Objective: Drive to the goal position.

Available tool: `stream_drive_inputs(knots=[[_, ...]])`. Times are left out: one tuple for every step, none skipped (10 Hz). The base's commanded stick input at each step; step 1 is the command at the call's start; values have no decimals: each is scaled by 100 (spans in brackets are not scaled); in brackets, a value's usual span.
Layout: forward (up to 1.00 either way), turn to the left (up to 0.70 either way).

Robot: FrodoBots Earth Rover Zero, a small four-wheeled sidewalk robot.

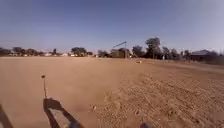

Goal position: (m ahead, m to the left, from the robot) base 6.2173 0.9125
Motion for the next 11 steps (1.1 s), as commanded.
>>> stream_drive_inputs(knots=[[100, 0], [100, 0], [100, 0], [100, 0], [100, 0], [100, 0], [100, 0], [100, 0], [100, 0], [100, 0], [100, 0]])
